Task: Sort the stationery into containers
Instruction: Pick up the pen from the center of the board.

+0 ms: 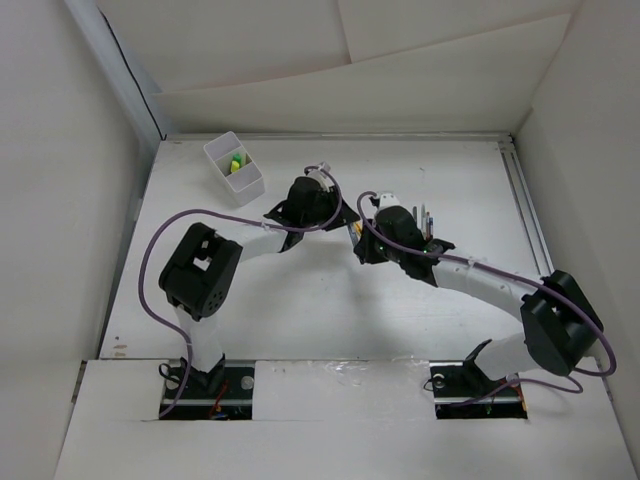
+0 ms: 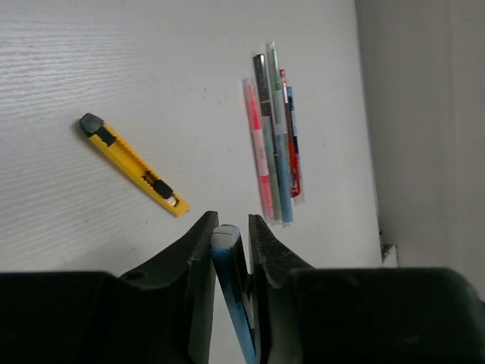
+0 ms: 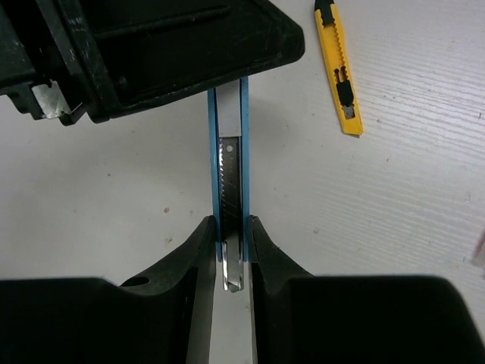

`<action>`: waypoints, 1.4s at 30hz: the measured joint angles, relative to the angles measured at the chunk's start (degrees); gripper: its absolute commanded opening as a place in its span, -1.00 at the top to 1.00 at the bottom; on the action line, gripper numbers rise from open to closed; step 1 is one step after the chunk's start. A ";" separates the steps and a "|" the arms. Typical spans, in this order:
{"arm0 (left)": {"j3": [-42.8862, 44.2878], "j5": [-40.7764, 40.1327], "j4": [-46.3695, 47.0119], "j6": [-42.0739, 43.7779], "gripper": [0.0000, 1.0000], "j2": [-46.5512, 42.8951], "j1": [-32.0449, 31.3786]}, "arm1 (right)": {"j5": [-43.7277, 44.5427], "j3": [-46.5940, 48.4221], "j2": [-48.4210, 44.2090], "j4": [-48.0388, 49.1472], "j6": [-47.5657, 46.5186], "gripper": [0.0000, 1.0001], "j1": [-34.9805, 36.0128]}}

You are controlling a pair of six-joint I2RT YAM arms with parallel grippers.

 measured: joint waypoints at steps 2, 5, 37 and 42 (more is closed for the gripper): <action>0.04 1.07 1.55 -1.62 0.93 -0.11 -0.09 | -0.02 0.00 0.02 0.02 0.09 1.00 0.22; -0.04 1.51 2.78 -2.54 1.00 -0.76 -0.59 | -0.11 0.00 0.04 0.22 0.42 0.97 0.37; 14.21 -13.05 -11.43 -2.56 1.00 -6.88 25.42 | 4.63 -2.10 -11.43 -0.11 -1.88 -0.03 -3.52; 31.06 -21.40 -19.23 -0.55 1.00 -0.66 28.59 | 4.79 -3.50 -11.80 0.61 -1.25 -0.03 -3.50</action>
